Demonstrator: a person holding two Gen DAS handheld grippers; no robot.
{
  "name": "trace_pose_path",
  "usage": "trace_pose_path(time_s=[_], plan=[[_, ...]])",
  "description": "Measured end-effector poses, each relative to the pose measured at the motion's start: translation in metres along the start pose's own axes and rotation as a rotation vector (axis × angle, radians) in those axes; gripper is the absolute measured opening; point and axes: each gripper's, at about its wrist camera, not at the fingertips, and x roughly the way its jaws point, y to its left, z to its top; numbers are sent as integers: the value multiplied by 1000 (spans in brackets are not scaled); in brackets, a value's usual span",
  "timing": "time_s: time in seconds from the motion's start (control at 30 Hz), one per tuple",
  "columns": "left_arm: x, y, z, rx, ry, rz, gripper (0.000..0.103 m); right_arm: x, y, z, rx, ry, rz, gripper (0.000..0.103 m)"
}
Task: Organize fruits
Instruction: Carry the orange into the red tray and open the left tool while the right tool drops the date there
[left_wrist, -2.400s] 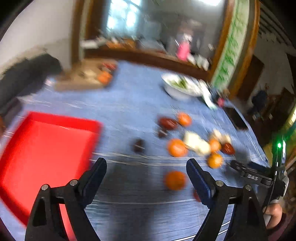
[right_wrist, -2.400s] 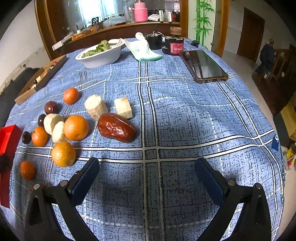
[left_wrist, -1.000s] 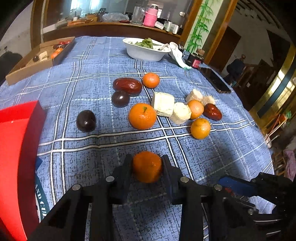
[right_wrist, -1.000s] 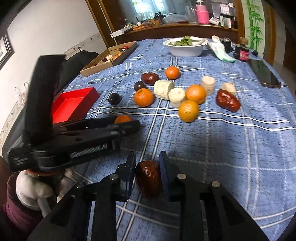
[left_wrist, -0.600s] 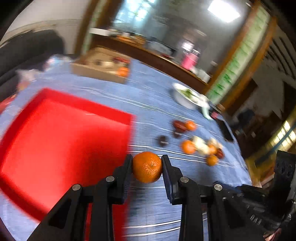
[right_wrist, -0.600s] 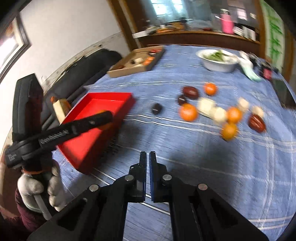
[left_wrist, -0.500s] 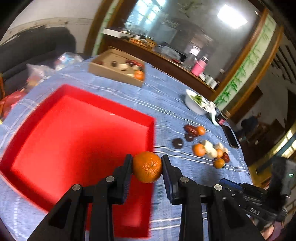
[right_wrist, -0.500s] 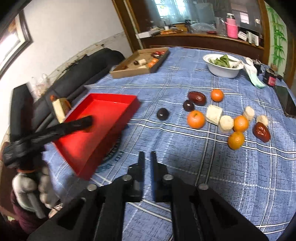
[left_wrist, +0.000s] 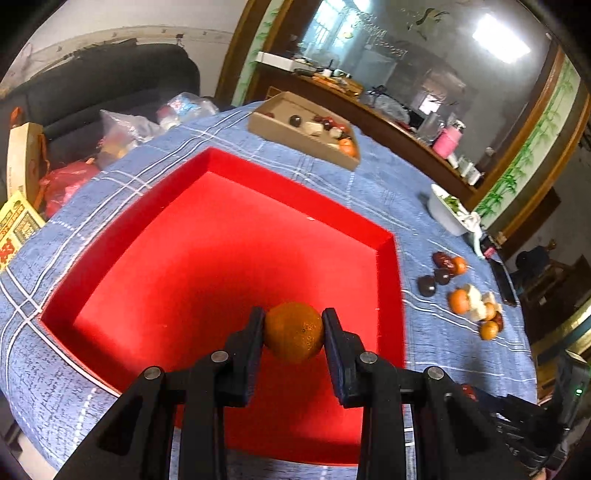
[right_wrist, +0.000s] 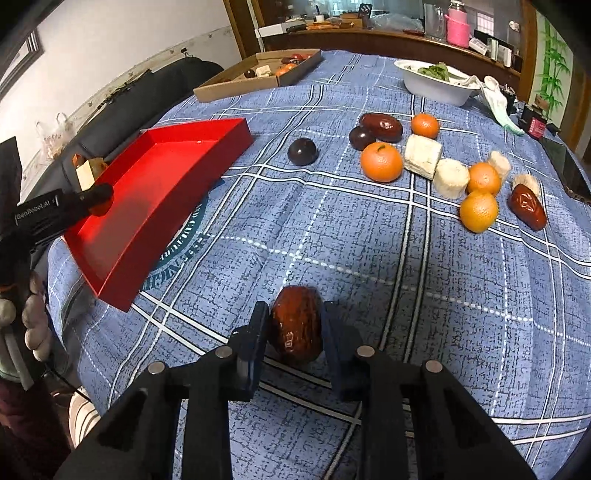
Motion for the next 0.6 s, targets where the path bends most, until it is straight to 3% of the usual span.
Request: trace_pose_path(time_s=[0.17, 0.3, 0.43, 0.6], plan=[[4, 15, 2, -54, 17, -9, 33, -20, 11, 9, 2, -52, 20, 27], [-3, 35, 6, -132, 14, -40, 34, -32, 44, 32, -47, -83, 124, 28], [-20, 53, 9, -194, -25, -54, 40, -12, 94, 56, -113, -36, 234, 28], [-33, 69, 11, -225, -56, -77, 49, 26, 139, 70, -175, 25, 263, 28]])
